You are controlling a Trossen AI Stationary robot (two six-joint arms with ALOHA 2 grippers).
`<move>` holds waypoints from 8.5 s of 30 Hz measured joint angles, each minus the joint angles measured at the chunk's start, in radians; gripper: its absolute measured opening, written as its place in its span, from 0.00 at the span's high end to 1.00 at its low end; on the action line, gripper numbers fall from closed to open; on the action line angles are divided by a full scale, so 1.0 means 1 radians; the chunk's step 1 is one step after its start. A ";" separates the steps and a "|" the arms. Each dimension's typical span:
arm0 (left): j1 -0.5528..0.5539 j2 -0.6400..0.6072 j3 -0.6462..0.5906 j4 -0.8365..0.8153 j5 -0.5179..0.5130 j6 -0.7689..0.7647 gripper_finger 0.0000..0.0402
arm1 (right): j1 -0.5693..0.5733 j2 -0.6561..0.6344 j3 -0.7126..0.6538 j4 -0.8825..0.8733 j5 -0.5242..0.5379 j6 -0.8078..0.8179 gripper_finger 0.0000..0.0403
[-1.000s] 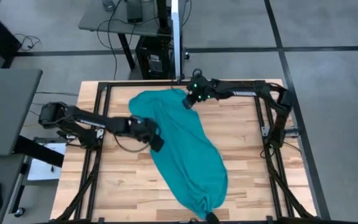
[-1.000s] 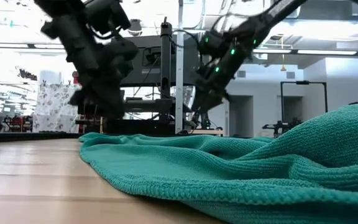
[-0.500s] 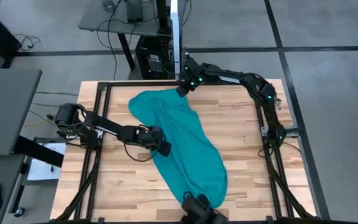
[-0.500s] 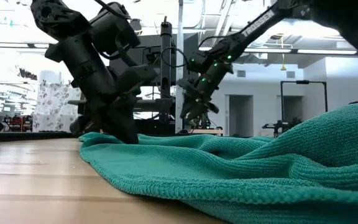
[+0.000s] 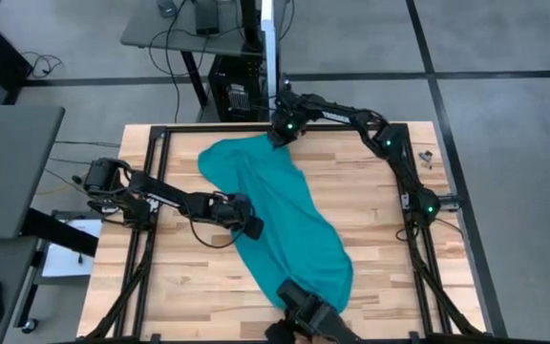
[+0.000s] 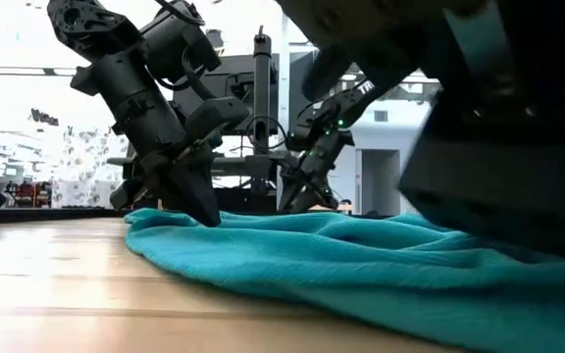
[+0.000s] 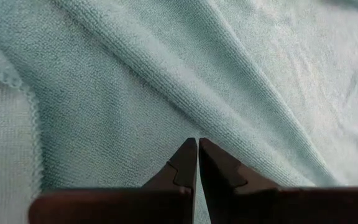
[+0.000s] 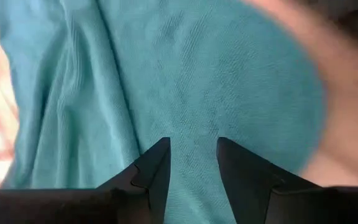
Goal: Roll towel
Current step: Fold the blue towel
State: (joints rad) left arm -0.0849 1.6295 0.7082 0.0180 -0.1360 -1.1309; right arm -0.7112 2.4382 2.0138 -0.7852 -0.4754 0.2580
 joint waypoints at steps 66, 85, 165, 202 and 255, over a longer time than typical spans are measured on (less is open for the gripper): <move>-0.378 -0.004 0.108 0.172 0.166 0.109 0.70 | 1.140 -0.717 -0.817 0.074 0.469 0.632 0.69; -0.439 0.535 0.686 0.021 -0.069 -0.038 0.70 | 1.412 -0.698 -0.995 0.155 0.776 0.922 0.69; -0.902 0.510 0.830 -0.726 -0.047 -0.463 0.70 | 1.416 -0.482 -0.968 0.720 0.571 0.676 0.69; -0.560 -0.013 0.714 -1.384 -0.282 -0.365 0.70 | 0.892 -0.825 -0.976 0.448 0.502 0.550 0.69; 0.969 -0.077 0.222 -0.641 0.243 1.195 0.70 | 0.356 -0.560 -0.833 0.505 0.236 0.342 0.69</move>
State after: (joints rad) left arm 0.8842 1.5520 0.9302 -0.6229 0.1073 0.0642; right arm -0.3554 1.8786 1.1810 -0.2804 -0.2391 0.6000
